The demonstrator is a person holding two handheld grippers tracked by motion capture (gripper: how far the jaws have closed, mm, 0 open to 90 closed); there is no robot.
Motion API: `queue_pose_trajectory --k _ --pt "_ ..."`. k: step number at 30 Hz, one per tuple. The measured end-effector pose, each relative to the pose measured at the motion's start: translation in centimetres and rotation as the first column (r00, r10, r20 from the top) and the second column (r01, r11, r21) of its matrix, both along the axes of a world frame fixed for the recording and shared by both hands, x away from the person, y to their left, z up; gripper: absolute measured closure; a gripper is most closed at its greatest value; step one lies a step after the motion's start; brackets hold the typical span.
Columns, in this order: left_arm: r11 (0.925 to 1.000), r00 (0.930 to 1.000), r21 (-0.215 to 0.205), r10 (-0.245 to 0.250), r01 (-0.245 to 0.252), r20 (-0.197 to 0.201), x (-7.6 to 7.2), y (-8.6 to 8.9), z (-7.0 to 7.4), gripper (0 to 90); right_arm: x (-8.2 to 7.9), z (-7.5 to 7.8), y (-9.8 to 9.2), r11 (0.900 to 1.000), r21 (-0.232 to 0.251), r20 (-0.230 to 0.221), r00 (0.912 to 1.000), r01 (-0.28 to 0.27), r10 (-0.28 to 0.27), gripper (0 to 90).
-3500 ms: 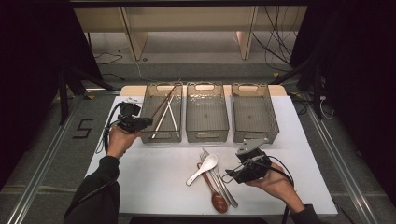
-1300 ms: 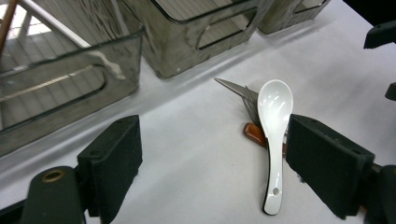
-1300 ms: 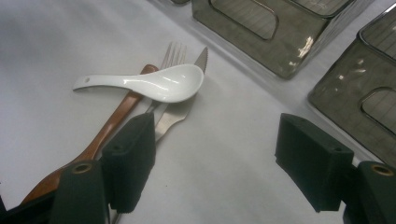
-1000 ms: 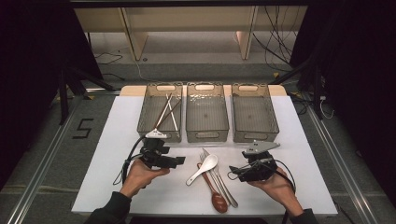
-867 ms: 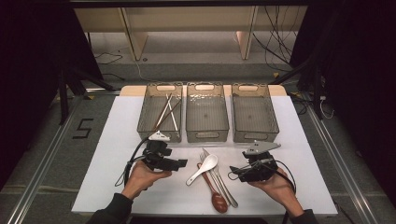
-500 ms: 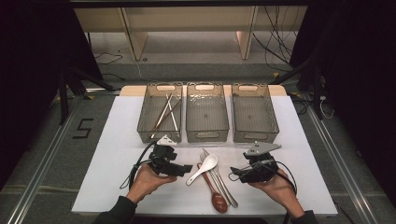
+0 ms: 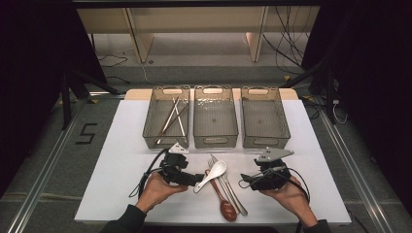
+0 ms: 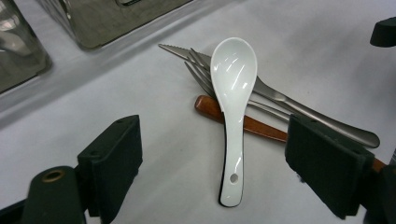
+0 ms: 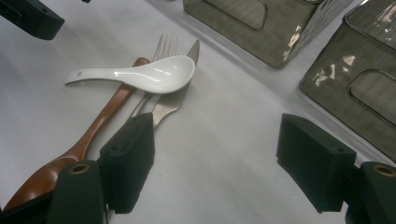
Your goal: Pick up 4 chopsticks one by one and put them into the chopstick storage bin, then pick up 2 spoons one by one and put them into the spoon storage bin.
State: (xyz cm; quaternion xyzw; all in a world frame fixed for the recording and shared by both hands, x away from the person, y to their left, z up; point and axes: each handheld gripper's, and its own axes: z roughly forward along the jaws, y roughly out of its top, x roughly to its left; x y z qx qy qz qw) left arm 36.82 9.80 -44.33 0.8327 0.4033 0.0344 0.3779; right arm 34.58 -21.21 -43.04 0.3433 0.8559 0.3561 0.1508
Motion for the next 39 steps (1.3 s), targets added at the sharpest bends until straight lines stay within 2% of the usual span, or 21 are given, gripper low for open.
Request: queue_pose_trajectory --k 6,14,23,27,32,39 --pt "0.9997 0.9998 0.011 -0.019 0.019 -0.010 -0.3 -0.6 -0.3 19.4 0.3 -0.3 0.1 1.000 -0.005 -0.010 1.0000 -0.002 0.002 28.7" --pt "0.9985 0.9986 0.023 -0.049 0.050 -0.022 -0.5 -1.6 -0.8 22.3 0.2 -0.1 0.1 1.000 -0.008 0.002 1.0000 -0.003 0.003 28.7" --pt "0.9956 0.9958 0.043 -0.082 0.084 -0.040 -0.3 -2.7 -1.2 26.1 0.2 -0.2 -0.6 1.000 -0.004 -0.002 0.9998 0.017 -0.017 28.7" --pt "0.9935 0.9949 0.064 -0.092 0.094 -0.041 -0.5 -2.9 -1.4 27.0 0.0 -0.1 -0.5 1.000 -0.009 0.008 0.9998 0.018 -0.018 28.7" --pt "0.9911 0.9925 0.080 -0.100 0.106 -0.070 -0.2 -3.3 -1.6 28.9 0.1 -0.1 -0.3 1.000 -0.007 0.004 0.9999 0.014 -0.014 28.7" --pt "0.9833 0.9874 0.116 -0.131 0.141 -0.089 0.0 -4.0 -1.6 34.6 0.3 -0.3 -0.4 1.000 -0.005 -0.002 0.9999 0.013 -0.013 28.7"
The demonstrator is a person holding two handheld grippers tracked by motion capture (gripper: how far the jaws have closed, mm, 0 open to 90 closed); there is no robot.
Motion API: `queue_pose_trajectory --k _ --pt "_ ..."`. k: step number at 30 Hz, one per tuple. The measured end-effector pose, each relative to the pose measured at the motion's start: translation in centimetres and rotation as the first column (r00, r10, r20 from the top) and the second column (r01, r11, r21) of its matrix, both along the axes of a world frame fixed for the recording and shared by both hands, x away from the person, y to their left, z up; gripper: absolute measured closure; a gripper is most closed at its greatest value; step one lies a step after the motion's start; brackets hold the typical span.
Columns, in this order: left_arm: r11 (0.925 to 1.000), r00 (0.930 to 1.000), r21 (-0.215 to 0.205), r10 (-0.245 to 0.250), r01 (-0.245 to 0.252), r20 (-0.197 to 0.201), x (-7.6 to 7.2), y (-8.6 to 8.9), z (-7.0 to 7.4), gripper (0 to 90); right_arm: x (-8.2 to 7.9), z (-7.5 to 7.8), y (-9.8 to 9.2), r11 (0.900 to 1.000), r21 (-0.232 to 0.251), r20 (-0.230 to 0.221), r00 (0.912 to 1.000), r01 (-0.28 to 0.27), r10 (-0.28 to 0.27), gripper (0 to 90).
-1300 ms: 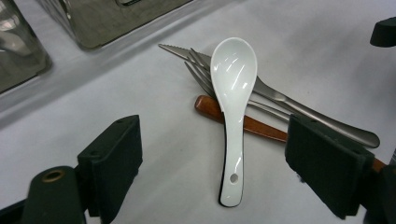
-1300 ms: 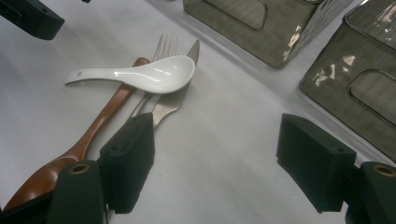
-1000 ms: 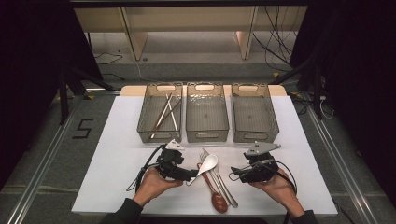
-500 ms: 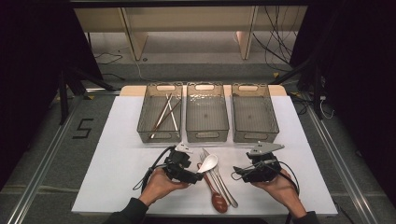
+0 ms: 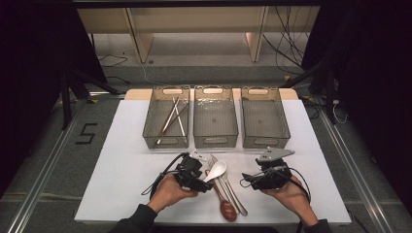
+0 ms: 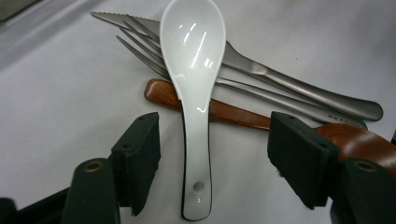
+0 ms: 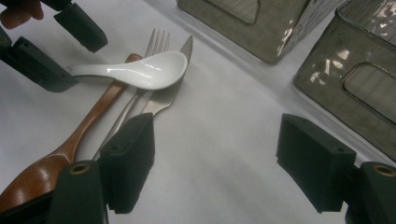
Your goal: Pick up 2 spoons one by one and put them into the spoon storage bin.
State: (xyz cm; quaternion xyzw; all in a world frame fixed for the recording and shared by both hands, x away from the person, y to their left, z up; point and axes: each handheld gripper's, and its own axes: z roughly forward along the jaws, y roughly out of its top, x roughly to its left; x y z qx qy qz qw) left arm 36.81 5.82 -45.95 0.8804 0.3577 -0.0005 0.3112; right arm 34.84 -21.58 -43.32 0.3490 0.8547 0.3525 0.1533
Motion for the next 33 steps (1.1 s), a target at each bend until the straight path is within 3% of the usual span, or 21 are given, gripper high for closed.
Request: queue_pose_trajectory --k 9,19,26,33 --pt "0.9987 0.9992 0.034 -0.037 0.037 -0.013 0.0 -0.5 0.0 46.2 0.1 0.1 0.3 1.000 -0.001 0.002 1.0000 -0.010 0.010 28.7" --pt "0.9945 0.9995 0.100 -0.029 0.030 -0.015 0.6 -0.6 -1.0 61.3 0.1 0.0 0.4 1.000 -0.004 -0.002 0.9999 -0.016 0.016 28.7" --pt "0.9892 0.9983 0.137 -0.054 0.051 0.020 0.6 -1.0 -1.0 71.7 0.1 0.0 0.4 1.000 -0.006 -0.002 0.9999 -0.016 0.016 29.0" --pt "0.9853 0.9946 0.144 -0.097 0.091 0.035 0.6 -1.2 -1.0 75.4 0.1 0.0 0.4 1.000 -0.008 0.000 0.9999 -0.016 0.016 29.1"
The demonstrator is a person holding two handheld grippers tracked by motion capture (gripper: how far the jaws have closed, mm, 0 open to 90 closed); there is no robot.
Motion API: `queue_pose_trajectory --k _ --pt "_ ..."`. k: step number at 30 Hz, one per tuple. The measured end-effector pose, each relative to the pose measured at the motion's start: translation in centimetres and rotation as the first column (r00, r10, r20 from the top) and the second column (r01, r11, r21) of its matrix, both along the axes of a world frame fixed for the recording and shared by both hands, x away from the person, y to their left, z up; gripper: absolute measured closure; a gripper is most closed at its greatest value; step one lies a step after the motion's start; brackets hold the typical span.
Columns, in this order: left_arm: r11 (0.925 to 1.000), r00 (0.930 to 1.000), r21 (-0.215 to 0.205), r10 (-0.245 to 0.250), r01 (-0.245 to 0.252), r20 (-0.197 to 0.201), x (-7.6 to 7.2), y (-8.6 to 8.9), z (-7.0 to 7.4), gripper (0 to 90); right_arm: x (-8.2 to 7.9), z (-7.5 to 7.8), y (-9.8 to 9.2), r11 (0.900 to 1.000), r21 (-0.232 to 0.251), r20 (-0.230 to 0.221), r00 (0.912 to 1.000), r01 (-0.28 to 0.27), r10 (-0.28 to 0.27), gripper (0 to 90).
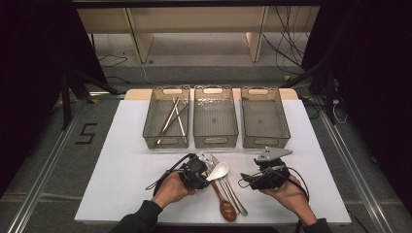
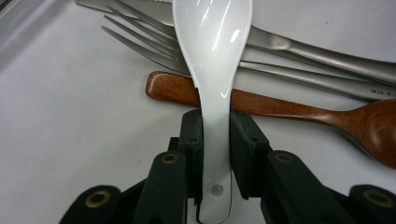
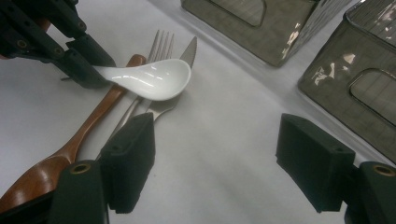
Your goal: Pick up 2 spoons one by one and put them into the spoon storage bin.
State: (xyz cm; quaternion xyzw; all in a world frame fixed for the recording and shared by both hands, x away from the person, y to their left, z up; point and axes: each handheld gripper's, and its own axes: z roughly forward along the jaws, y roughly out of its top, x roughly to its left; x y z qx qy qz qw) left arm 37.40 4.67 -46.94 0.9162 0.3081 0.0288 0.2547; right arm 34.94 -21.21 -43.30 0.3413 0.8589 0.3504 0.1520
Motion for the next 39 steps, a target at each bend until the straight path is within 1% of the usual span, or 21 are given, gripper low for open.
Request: queue_pose_trajectory --k 4,7,14,15,17,20,23,24,26,27,29,35,38,39 --pt "1.0000 0.9999 0.001 -0.009 0.009 0.006 -0.1 0.0 0.0 75.7 0.0 0.0 0.0 1.000 0.003 0.002 1.0000 0.001 -0.001 29.2" --pt "0.9998 0.9998 0.004 -0.018 0.018 0.001 -0.2 0.1 0.1 75.9 0.0 0.0 -0.1 1.000 0.002 0.005 1.0000 0.001 -0.001 29.4" --pt "0.9997 0.9998 -0.022 -0.012 0.012 0.015 -0.3 0.3 0.4 76.1 0.1 0.0 -0.2 1.000 0.007 0.005 1.0000 0.008 -0.009 29.4" --pt "0.9996 0.9998 -0.026 -0.010 0.010 0.020 -0.2 0.4 0.5 76.1 0.1 0.0 -0.2 1.000 0.005 0.005 1.0000 0.007 -0.008 29.4" --pt "0.9992 0.9998 -0.039 -0.003 0.003 0.018 -0.2 0.6 0.9 76.1 0.0 0.0 -0.2 1.000 0.007 0.004 1.0000 0.007 -0.007 29.4" --pt "0.9983 0.9995 -0.058 0.005 -0.004 0.031 -0.1 1.0 1.5 76.1 0.0 0.1 -0.2 1.000 0.011 0.004 1.0000 0.008 -0.008 29.4" --pt "0.9951 0.9992 -0.097 0.019 -0.016 0.034 0.0 1.5 2.4 76.1 0.0 0.1 -0.2 1.000 0.011 0.006 1.0000 0.007 -0.007 29.4" --pt "0.9943 0.9989 -0.105 0.023 -0.019 0.040 0.1 1.7 2.7 76.1 0.0 0.1 -0.2 1.000 0.012 0.006 1.0000 0.008 -0.008 29.4" --pt "0.9913 0.9979 -0.127 0.042 -0.036 0.049 0.4 2.1 3.3 76.1 0.0 0.1 -0.1 1.000 0.011 0.006 1.0000 0.006 -0.007 29.4" --pt "0.9907 0.9974 -0.130 0.046 -0.039 0.056 0.6 2.3 3.7 76.1 0.0 0.1 -0.1 1.000 0.012 0.006 1.0000 0.007 -0.007 29.4" --pt "0.9867 0.9956 -0.152 0.068 -0.057 0.065 1.0 2.7 4.3 76.1 0.0 0.0 -0.1 1.000 0.011 0.006 1.0000 0.006 -0.006 29.4" --pt "0.9762 0.9900 -0.195 0.112 -0.094 0.085 2.7 3.1 5.8 76.1 0.0 0.1 0.0 1.000 0.013 0.009 1.0000 0.003 -0.003 29.4" --pt "0.9735 0.9874 -0.204 0.126 -0.105 0.096 3.5 3.2 6.4 76.1 0.0 0.1 0.0 1.000 0.014 0.009 1.0000 0.001 -0.001 29.4" --pt "0.9705 0.9857 -0.211 0.139 -0.116 0.095 3.8 3.2 6.6 76.1 0.0 0.1 0.0 1.000 0.015 0.009 1.0000 0.000 0.000 29.4"
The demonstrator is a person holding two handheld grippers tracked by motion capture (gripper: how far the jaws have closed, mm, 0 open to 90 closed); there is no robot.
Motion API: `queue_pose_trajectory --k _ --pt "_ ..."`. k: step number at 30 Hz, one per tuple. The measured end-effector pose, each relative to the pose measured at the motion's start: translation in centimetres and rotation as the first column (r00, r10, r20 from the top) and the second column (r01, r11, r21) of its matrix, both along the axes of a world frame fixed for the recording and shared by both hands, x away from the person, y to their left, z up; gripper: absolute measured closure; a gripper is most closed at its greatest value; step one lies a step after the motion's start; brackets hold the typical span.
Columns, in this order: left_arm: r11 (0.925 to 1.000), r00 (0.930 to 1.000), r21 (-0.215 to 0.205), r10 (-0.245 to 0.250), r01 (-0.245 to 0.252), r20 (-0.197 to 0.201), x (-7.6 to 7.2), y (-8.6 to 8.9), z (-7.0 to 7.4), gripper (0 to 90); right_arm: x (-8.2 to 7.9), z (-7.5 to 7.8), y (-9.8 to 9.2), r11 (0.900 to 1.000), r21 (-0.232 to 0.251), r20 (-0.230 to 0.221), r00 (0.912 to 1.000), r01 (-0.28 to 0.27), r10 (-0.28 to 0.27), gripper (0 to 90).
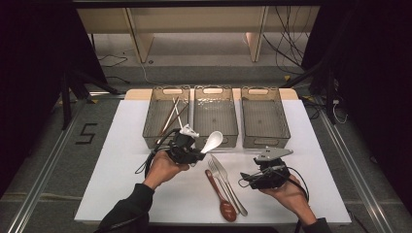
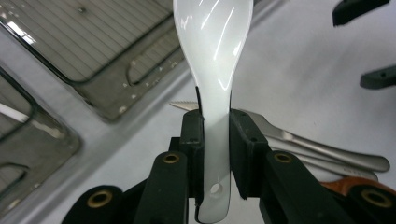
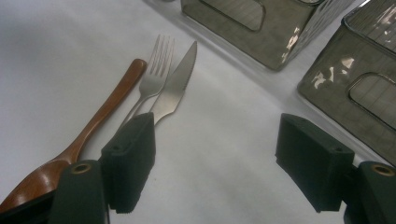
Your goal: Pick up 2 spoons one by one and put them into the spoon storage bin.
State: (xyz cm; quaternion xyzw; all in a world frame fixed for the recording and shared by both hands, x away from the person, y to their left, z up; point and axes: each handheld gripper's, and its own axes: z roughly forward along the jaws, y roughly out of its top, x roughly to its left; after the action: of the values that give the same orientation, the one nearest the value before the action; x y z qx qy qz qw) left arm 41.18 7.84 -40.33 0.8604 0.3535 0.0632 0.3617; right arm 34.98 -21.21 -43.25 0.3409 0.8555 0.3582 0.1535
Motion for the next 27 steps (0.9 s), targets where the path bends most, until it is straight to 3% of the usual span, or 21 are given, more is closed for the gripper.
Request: queue_pose_trajectory --k 7,13,27 --pt "0.9985 0.9990 -0.030 0.045 -0.045 -0.001 2.6 0.0 0.9 76.1 0.0 0.0 0.1 1.000 -0.001 -0.002 1.0000 -0.005 0.005 29.4" --pt "0.9968 0.9972 -0.030 0.074 -0.074 -0.008 4.5 -0.1 1.2 76.1 0.0 0.0 0.1 1.000 0.003 -0.003 1.0000 -0.004 0.004 29.4" --pt "0.9888 0.9900 -0.049 0.141 -0.141 0.004 7.6 -0.8 1.8 76.0 0.1 -0.1 0.1 1.000 0.001 -0.003 1.0000 -0.008 0.008 29.4"
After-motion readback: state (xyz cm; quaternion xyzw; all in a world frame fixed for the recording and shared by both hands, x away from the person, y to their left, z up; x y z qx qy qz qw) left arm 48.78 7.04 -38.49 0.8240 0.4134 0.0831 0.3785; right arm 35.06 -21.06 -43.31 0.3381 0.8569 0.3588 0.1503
